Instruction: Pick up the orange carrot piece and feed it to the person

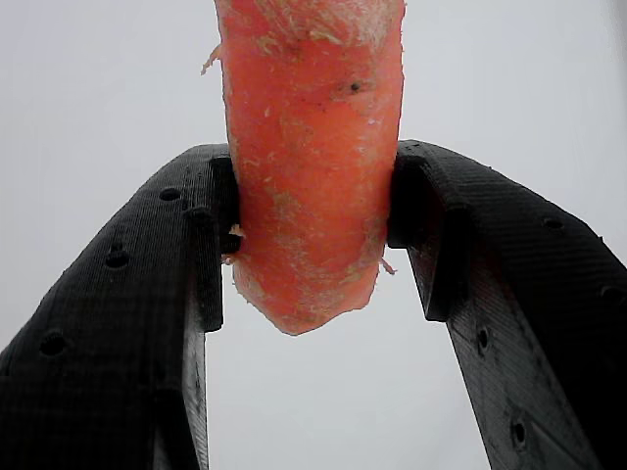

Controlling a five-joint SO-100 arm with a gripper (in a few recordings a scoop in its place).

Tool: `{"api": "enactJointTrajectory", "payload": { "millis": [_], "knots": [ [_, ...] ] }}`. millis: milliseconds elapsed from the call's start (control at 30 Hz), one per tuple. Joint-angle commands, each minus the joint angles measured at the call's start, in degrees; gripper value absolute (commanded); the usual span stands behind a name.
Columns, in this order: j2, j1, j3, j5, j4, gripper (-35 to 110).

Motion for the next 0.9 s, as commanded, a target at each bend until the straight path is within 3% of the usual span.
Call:
{"api": "enactJointTrajectory", "payload": {
  "millis": [0, 533, 867],
  "knots": [
    [-1.67, -1.93, -13.80, -0.88, 0.09, -3],
    [-23.03, -12.66, -60.12, -1.14, -0.70, -3],
    [-24.08, -19.16, -62.14, -1.23, -0.79, -3]
  ]
}}
